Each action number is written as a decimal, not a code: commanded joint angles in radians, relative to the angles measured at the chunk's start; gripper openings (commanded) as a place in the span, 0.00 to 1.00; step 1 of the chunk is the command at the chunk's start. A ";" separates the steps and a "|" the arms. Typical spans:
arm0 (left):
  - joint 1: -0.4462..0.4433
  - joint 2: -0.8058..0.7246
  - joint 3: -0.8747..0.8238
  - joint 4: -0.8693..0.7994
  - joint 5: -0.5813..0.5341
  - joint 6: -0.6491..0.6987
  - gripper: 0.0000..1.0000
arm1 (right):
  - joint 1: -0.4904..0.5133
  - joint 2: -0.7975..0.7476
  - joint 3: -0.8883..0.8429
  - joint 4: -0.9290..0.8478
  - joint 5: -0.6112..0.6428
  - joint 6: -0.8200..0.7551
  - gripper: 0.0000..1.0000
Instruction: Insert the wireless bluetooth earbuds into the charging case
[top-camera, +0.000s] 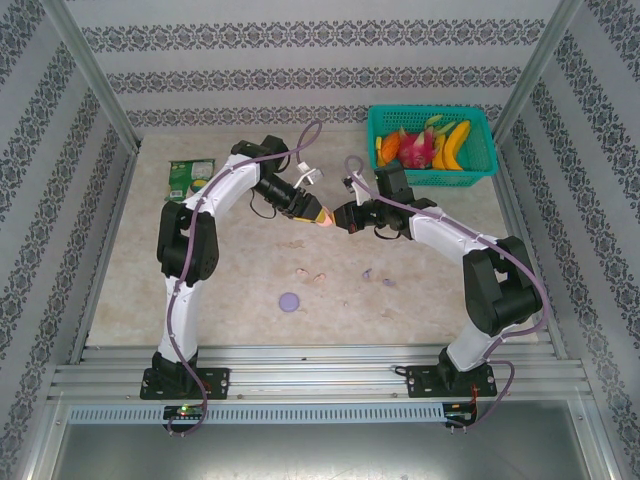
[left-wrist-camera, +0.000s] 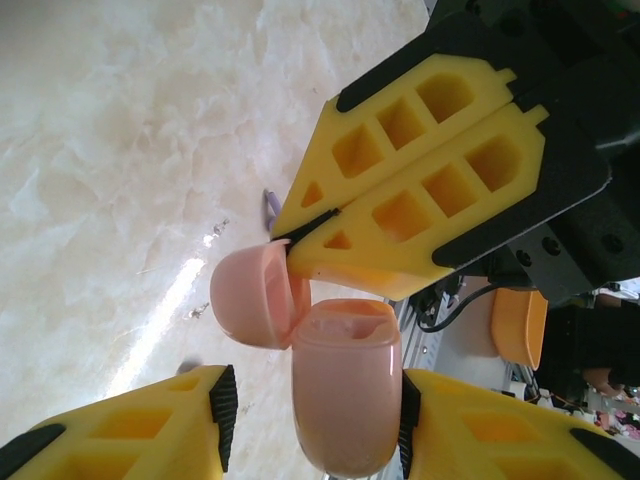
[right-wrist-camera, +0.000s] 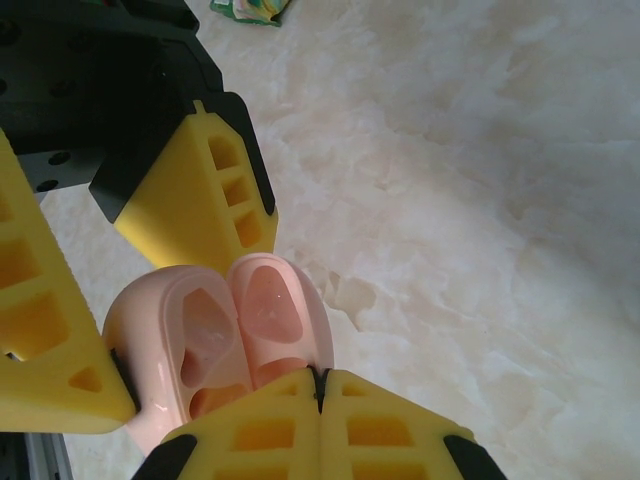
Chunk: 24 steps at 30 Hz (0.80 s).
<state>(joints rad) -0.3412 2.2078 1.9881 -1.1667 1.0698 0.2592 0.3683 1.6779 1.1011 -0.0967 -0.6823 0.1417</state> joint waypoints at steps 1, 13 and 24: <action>-0.014 0.020 0.028 -0.046 0.035 0.041 0.47 | -0.014 -0.034 0.033 -0.008 -0.038 -0.028 0.00; -0.025 0.021 0.049 -0.062 0.056 0.051 0.41 | -0.013 -0.032 0.035 -0.013 -0.042 -0.029 0.00; -0.029 0.025 0.049 -0.064 0.056 0.053 0.29 | -0.014 -0.027 0.028 -0.015 -0.029 -0.030 0.00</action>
<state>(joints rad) -0.3607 2.2173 2.0148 -1.1976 1.0988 0.2844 0.3679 1.6779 1.1084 -0.1055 -0.6971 0.1307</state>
